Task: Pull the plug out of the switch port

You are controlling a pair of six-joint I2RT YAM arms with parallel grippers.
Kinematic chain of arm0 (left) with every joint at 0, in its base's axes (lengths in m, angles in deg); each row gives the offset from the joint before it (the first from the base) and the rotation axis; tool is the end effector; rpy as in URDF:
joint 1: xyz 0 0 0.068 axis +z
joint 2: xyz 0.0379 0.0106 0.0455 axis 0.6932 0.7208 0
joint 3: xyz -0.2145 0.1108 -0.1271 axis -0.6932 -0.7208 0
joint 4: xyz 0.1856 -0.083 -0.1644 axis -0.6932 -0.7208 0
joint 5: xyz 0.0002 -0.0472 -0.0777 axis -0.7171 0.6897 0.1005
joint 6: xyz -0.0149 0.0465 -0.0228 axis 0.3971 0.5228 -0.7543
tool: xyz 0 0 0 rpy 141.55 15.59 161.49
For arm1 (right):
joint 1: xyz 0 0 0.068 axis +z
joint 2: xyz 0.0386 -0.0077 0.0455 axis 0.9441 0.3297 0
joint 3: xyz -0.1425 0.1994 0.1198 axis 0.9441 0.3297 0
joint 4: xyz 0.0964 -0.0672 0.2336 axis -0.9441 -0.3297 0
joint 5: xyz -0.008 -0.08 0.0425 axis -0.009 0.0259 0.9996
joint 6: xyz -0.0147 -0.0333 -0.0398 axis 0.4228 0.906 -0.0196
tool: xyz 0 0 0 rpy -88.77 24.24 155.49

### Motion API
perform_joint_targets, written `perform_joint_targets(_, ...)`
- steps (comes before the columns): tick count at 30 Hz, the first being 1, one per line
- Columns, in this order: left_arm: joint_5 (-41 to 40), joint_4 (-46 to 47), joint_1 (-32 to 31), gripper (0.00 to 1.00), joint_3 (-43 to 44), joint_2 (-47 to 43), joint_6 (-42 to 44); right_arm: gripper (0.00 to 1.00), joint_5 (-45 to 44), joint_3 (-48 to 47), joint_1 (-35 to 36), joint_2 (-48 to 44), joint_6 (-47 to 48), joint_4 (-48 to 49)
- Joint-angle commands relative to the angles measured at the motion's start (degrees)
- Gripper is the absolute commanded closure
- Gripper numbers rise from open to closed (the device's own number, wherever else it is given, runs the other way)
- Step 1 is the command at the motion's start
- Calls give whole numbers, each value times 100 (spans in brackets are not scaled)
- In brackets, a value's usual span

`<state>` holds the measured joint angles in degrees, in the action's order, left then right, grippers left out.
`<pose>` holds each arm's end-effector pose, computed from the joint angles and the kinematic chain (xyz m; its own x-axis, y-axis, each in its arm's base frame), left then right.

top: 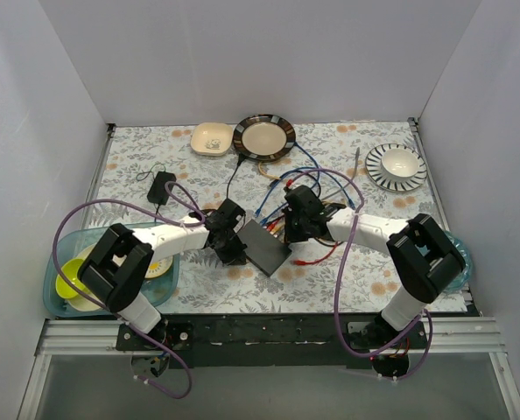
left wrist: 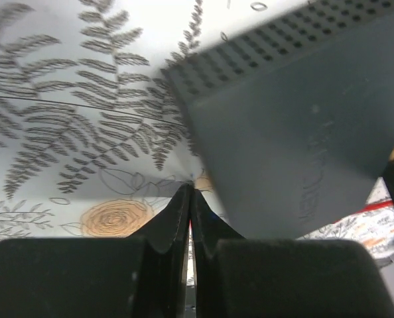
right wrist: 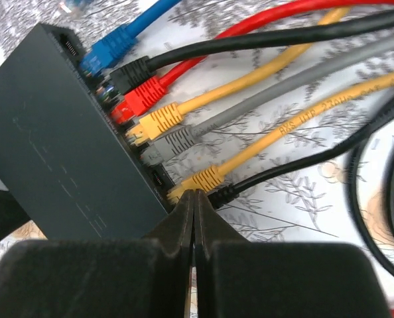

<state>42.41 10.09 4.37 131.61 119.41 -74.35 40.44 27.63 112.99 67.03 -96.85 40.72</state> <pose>0.2121 -0.1763 0.1522 -0.3931 -0.9126 0.1121 -0.8974 0.3542 -0.2629 0.2462 0.2204 0.1762 -0.8281 -0.0781 -0.5551 -0.2617 0.9296 0.2596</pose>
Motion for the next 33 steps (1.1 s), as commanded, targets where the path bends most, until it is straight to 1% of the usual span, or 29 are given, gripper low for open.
perform_joint_targets(1, 224, 2, -40, 100, -5, 411, 115, 99, 715, 287, 381, -15, -6, 17)
perform_joint_targets(5, 92, -112, -31, 100, 250, 561, 186, 99, 1057, 410, 907, -24, -164, 183)
perform_joint_targets(10, -22, -252, 66, 100, 505, 710, 335, 99, 1383, 323, 1339, 11, -340, 403)
perform_joint_targets(13, -66, -340, 285, 100, 681, 807, 484, 99, 1506, 33, 1515, 11, -235, 334)
perform_joint_targets(15, -101, -410, 627, 100, 812, 790, 564, 99, 1480, -125, 1524, -120, -95, 184)
perform_joint_targets(16, -101, -481, 768, 100, 857, 755, 677, 99, 1367, -326, 1524, -190, -42, 62)
perform_joint_targets(17, -101, -507, 1056, 100, 901, 702, 730, 99, 974, -485, 1498, -313, 20, -296)
perform_joint_targets(19, -452, -673, 1322, 100, 1050, 465, 836, 99, 507, -958, 1385, -445, 239, -693)
perform_joint_targets(20, -557, -727, 1479, 100, 1112, 377, 923, 99, 52, -1083, 1314, -585, 284, -973)
perform_joint_targets(22, -830, -867, 1525, 100, 1252, 87, 959, 99, -215, -1337, 1008, -709, 407, -1073)
perform_joint_targets(24, -770, -859, 1490, 100, 1244, -141, 960, 99, -295, -1453, 726, -762, 451, -1029)
perform_joint_targets(25, -647, -807, 1385, 100, 1148, -360, 916, 99, -261, -1505, 429, -719, 486, -994)
perform_joint_targets(27, -585, -763, 1175, 100, 1025, -554, 715, 99, -24, -1760, 181, -438, 521, -880)
perform_joint_targets(28, -567, -736, 886, 100, 929, -720, 661, 99, 3, -1857, 32, -141, 574, -871)
perform_joint_targets(30, -558, -736, 516, 100, 858, -818, 512, 99, 109, -2155, -92, 203, 653, -836)
perform_joint_targets(31, -506, -771, 183, 100, 814, -845, 459, 99, 135, -2269, -206, 570, 688, -844)
perform_joint_targets(33, -392, -832, -91, 100, 673, -889, 327, 99, 337, -2577, -356, 906, 706, -827)
